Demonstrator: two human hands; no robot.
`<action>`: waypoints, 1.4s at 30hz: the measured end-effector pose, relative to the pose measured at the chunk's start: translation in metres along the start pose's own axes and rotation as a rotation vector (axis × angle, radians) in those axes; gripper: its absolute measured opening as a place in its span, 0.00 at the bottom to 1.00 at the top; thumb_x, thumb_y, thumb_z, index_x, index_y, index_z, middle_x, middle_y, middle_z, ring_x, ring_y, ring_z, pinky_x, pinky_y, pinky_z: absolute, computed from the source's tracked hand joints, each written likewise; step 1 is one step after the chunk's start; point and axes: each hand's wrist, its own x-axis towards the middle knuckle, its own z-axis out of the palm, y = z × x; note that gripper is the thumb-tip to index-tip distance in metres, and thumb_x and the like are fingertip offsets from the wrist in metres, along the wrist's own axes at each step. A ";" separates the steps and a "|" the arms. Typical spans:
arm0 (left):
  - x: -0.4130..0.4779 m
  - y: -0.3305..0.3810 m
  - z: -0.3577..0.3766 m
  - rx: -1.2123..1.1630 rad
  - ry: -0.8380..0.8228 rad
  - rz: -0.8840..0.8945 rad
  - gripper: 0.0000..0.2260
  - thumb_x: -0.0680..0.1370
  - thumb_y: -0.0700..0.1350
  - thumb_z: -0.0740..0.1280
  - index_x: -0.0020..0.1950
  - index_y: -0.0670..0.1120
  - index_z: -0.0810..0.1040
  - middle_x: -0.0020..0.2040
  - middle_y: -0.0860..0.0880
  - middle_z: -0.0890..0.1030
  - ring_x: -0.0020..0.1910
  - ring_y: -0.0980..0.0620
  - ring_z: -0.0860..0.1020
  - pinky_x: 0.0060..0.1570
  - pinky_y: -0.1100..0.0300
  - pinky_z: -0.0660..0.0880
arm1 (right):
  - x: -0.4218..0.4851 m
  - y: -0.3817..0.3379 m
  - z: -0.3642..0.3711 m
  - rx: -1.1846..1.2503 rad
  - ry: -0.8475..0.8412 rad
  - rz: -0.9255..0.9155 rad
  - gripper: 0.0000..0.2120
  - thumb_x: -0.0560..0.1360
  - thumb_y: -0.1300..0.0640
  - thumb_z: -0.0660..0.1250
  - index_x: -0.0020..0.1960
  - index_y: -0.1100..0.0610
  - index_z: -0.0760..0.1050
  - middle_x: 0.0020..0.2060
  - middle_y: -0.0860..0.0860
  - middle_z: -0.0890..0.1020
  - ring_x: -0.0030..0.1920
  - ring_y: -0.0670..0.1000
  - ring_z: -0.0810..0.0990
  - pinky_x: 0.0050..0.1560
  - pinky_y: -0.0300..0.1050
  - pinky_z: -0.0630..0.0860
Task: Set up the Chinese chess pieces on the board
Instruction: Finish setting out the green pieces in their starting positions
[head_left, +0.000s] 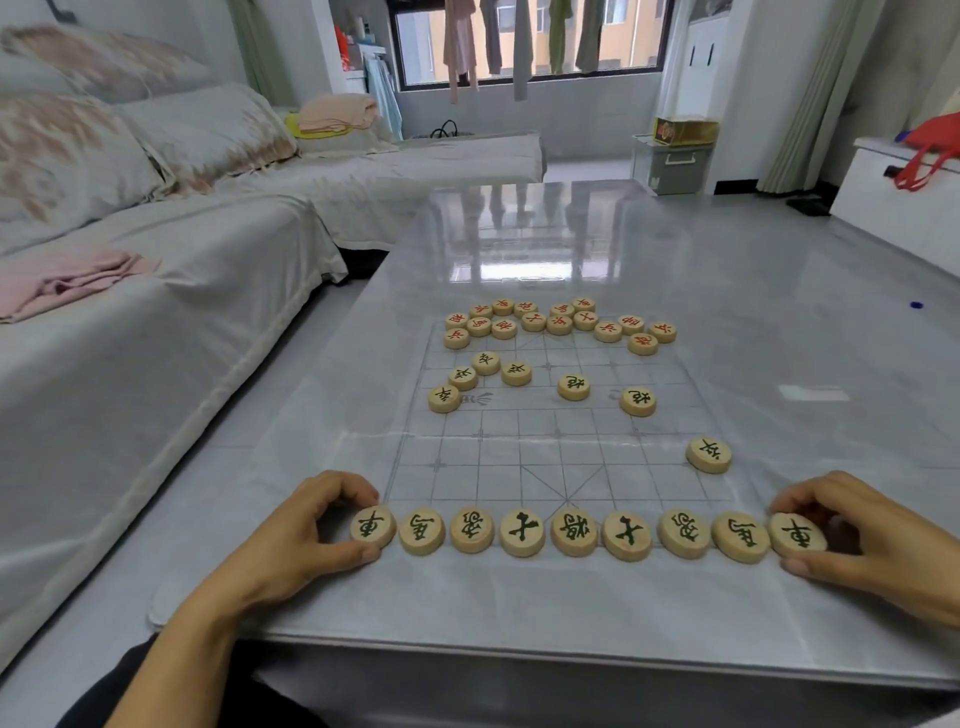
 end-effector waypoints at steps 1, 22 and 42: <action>0.001 0.000 0.000 -0.004 -0.002 -0.001 0.21 0.58 0.58 0.73 0.48 0.58 0.75 0.54 0.59 0.76 0.55 0.55 0.75 0.58 0.62 0.71 | 0.000 -0.001 0.000 -0.006 -0.006 -0.004 0.37 0.43 0.18 0.60 0.50 0.32 0.70 0.52 0.34 0.71 0.50 0.40 0.74 0.46 0.32 0.72; 0.000 0.006 -0.003 -0.032 -0.005 -0.065 0.33 0.49 0.72 0.73 0.51 0.63 0.76 0.55 0.55 0.78 0.57 0.58 0.75 0.60 0.59 0.70 | 0.000 -0.014 -0.006 0.082 0.018 0.089 0.43 0.43 0.17 0.57 0.50 0.41 0.72 0.48 0.43 0.77 0.52 0.36 0.72 0.47 0.26 0.70; 0.008 0.017 0.006 -0.130 0.201 -0.113 0.05 0.74 0.39 0.67 0.42 0.46 0.82 0.42 0.52 0.84 0.41 0.59 0.80 0.40 0.76 0.71 | 0.120 -0.048 0.001 -0.350 0.002 0.161 0.18 0.75 0.51 0.65 0.63 0.55 0.71 0.56 0.53 0.74 0.52 0.51 0.73 0.50 0.40 0.66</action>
